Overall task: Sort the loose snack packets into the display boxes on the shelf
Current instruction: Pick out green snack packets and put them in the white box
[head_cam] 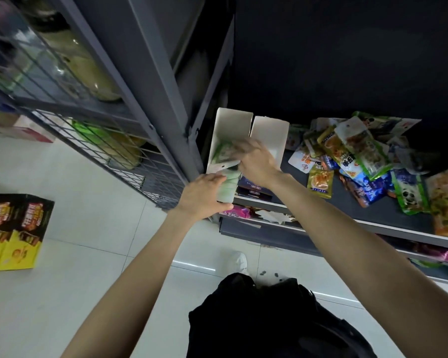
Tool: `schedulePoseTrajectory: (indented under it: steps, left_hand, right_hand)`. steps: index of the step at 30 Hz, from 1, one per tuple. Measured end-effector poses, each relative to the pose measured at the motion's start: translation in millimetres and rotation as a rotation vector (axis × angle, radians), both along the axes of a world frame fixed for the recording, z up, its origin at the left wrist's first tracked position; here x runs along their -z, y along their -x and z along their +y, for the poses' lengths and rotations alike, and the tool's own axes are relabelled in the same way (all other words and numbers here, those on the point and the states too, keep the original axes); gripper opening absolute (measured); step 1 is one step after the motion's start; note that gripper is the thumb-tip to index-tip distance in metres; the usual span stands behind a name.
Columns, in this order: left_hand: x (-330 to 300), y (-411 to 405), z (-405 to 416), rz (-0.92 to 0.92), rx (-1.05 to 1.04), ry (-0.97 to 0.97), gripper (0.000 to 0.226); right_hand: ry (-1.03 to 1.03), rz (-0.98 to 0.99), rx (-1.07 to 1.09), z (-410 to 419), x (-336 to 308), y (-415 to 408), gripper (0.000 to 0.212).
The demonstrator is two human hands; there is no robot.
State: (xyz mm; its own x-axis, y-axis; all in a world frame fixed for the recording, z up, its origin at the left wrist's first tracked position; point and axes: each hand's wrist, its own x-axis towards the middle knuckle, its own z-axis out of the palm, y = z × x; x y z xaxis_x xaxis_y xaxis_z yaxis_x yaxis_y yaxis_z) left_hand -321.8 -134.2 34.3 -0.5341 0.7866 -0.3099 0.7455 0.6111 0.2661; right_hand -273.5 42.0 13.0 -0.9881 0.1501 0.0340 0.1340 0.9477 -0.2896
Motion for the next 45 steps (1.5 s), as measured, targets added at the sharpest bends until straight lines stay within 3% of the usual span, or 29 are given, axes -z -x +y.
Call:
schedulePoseTrajectory:
  steps: [5,8,10,13,17,22,25,29,32,35,39,45]
  left_hand:
    - [-1.4,1.6,-0.8,0.034,-0.002,-0.010,0.076]
    - [-9.3,0.5,4.2,0.026,0.020,-0.003,0.075]
    - [-17.9,-1.8,11.5,0.064,0.001,-0.113,0.062]
    - [-31.7,-13.6,32.9,0.080,-0.024,-0.485,0.031]
    - [-37.2,-48.1,84.1,-0.067,0.082,-0.715,0.018]
    - [-3.6,-87.9,163.9,-0.122,0.218,-0.520,0.021]
    - [25.0,-108.1,204.9,-0.102,0.238,-0.359,0.036]
    - [69.7,-121.0,240.4,0.019,0.293,-0.165,0.056]
    - [96.9,-121.9,251.0,-0.058,0.208,-0.020,0.061]
    - [112.6,-125.4,252.7,-0.181,0.066,-0.072,0.057]
    - [113.3,-134.5,257.3,-0.324,-0.169,-0.357,0.042]
    - [118.3,-153.2,274.3,-0.524,-0.235,-0.244,0.061]
  right_hand:
    - [-0.242,-0.184,-0.083,0.2,-1.2,-7.2,0.033]
    - [-0.186,-0.270,-0.102,-0.3,-4.4,-8.9,0.037]
    - [0.007,-0.086,-0.046,0.2,-8.6,-20.3,0.041]
    - [0.303,0.303,0.207,8.0,-17.6,-62.3,0.036]
    - [0.287,0.467,0.551,38.2,-8.6,-145.7,0.026]
    - [0.252,0.326,0.815,105.3,26.5,-223.3,0.024]
    - [0.162,0.213,0.843,143.9,41.9,-237.8,0.024]
    - [0.122,0.005,0.764,191.3,66.5,-230.1,0.045]
    - [0.171,-0.169,0.738,214.5,79.7,-215.7,0.058]
    - [0.193,-0.277,0.730,205.4,88.9,-215.2,0.060]
    - [0.016,-0.108,0.736,179.8,91.6,-226.5,0.033]
    - [0.291,-0.101,0.924,173.7,98.1,-223.5,0.042]
